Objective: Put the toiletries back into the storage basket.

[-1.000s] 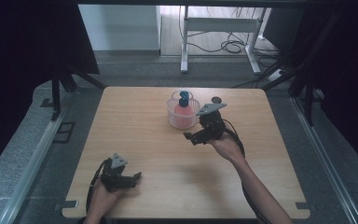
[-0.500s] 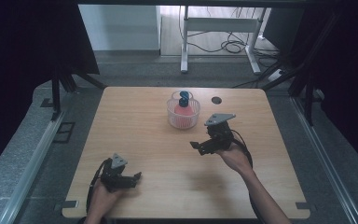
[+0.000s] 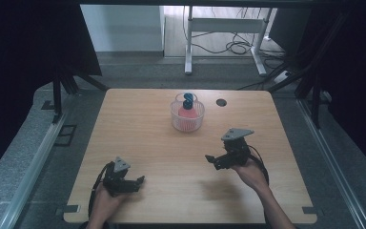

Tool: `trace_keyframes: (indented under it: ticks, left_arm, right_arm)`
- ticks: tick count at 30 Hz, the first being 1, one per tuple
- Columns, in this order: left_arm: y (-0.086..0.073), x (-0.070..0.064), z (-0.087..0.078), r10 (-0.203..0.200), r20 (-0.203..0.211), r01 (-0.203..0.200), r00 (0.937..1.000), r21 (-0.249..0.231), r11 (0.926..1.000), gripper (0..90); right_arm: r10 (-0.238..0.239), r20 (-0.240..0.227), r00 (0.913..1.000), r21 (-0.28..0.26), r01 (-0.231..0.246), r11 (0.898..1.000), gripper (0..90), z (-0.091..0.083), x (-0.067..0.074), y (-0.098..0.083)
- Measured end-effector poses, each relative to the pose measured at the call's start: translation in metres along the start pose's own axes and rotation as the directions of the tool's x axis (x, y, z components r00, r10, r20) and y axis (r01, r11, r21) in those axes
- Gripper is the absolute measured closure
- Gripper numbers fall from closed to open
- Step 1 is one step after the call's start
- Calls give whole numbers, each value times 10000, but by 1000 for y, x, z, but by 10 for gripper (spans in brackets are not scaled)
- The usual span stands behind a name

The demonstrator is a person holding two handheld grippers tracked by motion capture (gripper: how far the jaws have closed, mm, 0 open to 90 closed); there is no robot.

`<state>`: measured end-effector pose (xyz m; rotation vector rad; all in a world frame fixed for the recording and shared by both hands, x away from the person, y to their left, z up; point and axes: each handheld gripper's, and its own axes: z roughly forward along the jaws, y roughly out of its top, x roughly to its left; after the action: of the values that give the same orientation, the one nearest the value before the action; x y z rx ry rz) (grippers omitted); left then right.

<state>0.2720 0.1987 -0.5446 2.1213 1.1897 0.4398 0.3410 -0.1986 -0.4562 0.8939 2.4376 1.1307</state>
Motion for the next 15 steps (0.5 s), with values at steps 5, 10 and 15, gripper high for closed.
trace_keyframes:
  ticks: [5,10,15]
  left_arm:
    - [0,0,0,11,-14,-11,10000,6,10000,114]
    - [0,0,0,-51,-27,51,10000,0,10000,114]
    - [0,-1,0,-61,-36,61,10000,1,10000,114]
  right_arm:
    - [111,101,9999,36,-111,9999,3,-4,-1,-16]
    - [293,224,9993,80,-295,9995,3,-8,-3,-31]
    - [438,338,9985,103,-442,9990,4,-11,-2,-44]
